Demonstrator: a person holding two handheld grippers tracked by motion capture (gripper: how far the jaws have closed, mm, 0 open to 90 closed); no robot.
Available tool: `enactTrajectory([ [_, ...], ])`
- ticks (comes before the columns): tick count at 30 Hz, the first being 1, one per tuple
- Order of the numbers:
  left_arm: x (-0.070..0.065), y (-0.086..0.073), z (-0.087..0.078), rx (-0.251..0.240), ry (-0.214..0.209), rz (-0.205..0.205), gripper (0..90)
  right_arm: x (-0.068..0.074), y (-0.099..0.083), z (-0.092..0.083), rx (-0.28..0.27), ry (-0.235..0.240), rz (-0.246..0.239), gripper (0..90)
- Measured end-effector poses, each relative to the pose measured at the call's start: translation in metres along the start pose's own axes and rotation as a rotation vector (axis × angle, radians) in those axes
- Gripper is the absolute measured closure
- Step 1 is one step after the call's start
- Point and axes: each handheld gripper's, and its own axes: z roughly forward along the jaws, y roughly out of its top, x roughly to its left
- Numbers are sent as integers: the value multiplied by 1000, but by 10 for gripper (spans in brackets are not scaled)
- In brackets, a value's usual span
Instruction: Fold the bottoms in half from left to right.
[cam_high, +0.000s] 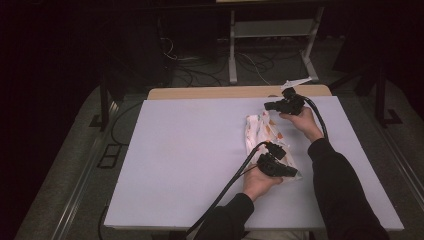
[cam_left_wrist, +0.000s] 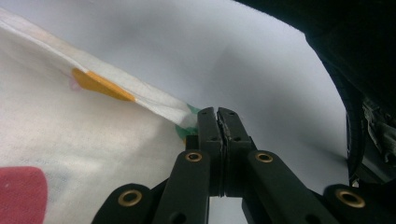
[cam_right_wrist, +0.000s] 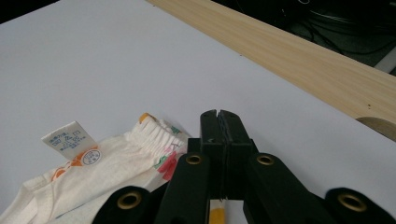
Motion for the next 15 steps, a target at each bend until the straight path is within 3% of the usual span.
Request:
enactTrajectory([
  [7, 0, 1, 5, -9, -26, 12, 870, -1, -1, -5, 6, -23, 8, 850],
  [8, -1, 1, 5, -14, -34, 21, 856, 0, -2, -7, -3, -33, 14, 795],
  [11, -6, 1, 4, -32, -42, 50, 689, 0, -2, -13, -8, -25, 51, 705],
  [13, -10, 1, 3, -56, -18, 60, 555, 1, -2, -16, -2, -31, 57, 659],
  [15, -12, 1, 1, -69, -23, 65, 468, 1, -2, -20, -3, -29, 71, 589],
])
